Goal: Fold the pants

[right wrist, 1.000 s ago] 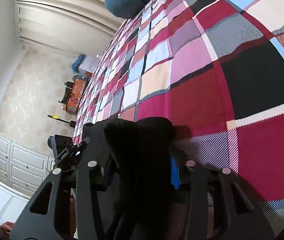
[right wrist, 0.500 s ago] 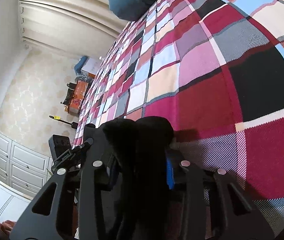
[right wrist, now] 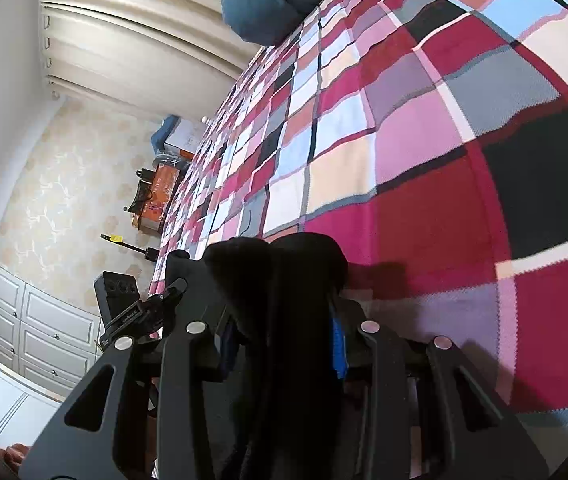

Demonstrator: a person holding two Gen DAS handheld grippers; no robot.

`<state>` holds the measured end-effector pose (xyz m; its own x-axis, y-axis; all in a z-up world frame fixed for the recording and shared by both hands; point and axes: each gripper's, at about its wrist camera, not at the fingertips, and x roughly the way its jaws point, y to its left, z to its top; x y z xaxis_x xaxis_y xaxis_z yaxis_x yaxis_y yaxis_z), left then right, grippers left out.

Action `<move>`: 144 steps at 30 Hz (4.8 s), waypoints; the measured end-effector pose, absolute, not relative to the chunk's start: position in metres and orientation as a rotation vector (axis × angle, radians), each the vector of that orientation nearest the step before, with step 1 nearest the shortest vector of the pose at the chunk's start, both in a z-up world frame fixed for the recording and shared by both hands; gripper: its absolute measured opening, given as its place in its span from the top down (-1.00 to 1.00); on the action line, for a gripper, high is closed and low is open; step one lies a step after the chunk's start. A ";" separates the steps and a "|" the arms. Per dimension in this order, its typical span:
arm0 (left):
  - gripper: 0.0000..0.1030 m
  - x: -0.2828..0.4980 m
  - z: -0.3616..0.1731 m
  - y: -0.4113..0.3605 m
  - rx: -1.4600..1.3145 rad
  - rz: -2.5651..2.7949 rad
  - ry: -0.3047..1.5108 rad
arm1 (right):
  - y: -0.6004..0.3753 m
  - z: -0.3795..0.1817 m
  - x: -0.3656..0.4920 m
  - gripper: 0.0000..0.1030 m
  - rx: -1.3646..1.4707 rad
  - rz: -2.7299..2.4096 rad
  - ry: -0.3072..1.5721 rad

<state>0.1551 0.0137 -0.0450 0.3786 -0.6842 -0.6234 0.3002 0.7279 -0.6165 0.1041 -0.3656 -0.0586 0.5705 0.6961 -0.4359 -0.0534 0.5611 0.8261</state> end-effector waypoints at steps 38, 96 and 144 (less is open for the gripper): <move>0.43 0.245 -0.051 0.039 -0.464 -0.570 1.029 | -0.338 -0.063 0.190 0.33 0.962 0.544 0.855; -0.77 0.105 -0.062 0.058 -0.598 -0.774 0.971 | -0.318 -0.057 0.054 -0.95 0.958 0.451 0.802; 0.19 0.094 -0.046 0.050 -0.550 -0.582 1.015 | -0.302 -0.054 0.046 0.28 0.943 0.439 0.830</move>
<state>0.0939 0.0500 -0.0456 0.4056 -0.6752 -0.6161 0.1906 0.7217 -0.6654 0.0461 -0.3024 -0.0542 0.6207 0.6575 -0.4272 0.0160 0.5341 0.8452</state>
